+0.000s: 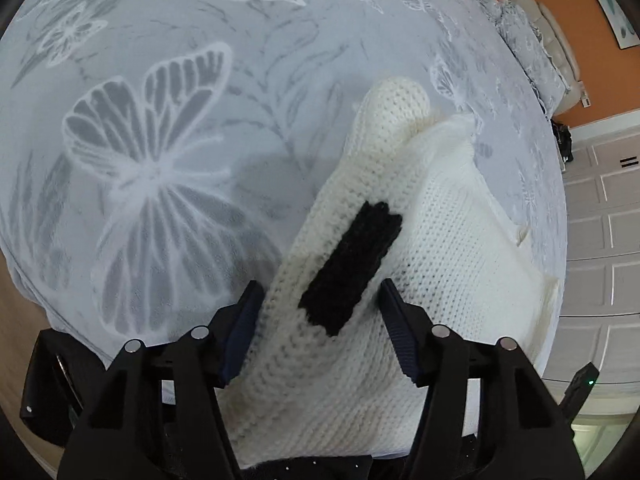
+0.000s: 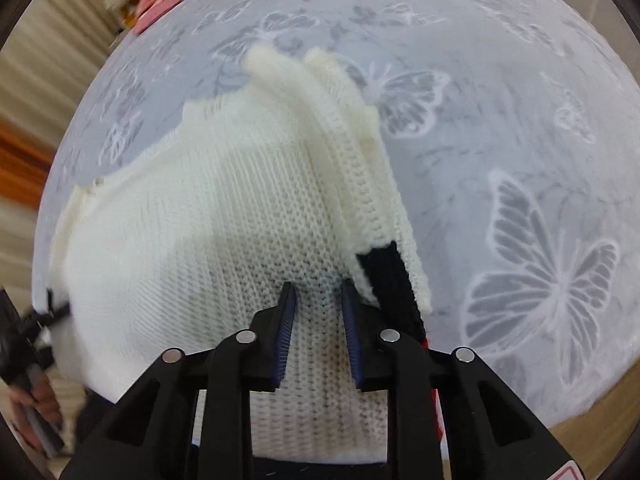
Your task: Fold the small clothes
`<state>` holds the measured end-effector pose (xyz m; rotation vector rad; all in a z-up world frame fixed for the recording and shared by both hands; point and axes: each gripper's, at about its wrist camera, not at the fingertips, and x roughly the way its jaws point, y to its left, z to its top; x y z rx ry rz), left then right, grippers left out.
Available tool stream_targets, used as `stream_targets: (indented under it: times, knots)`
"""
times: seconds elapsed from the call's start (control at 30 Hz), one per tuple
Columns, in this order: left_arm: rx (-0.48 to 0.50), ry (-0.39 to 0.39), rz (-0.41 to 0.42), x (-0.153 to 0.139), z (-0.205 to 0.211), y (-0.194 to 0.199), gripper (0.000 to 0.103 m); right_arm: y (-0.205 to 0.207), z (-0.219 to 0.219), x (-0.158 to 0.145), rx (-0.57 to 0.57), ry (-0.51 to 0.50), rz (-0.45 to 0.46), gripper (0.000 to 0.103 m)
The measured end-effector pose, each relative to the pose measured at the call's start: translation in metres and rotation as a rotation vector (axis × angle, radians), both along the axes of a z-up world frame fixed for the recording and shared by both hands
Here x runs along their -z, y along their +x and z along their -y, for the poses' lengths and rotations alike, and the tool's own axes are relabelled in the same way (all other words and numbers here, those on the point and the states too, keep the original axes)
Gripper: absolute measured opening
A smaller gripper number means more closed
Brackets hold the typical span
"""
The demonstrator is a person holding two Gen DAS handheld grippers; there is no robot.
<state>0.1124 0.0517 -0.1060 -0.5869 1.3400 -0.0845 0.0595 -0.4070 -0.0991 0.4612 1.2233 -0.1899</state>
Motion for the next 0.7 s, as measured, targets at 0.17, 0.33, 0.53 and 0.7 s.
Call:
stream_targets:
  times: [0.17,0.33,0.53,0.7]
  knots:
    - [0.018,-0.062,-0.026,-0.002,-0.004,0.001,0.033,0.030,-0.066,-0.056,-0.186,0.052,0.127,0.020]
    - [0.001,-0.119,-0.007,-0.010,-0.003,-0.002,0.024,0.086,-0.132,-0.031,-0.351,0.040,0.059,0.014]
    - [0.024,-0.136,0.007,-0.016,-0.002,-0.007,0.022,0.112,-0.152,0.021,-0.366,0.016,-0.061,0.013]
    - [0.059,-0.228,0.068,-0.038,0.015,-0.005,0.020,0.113,-0.138,0.021,-0.360,0.070,-0.075,0.011]
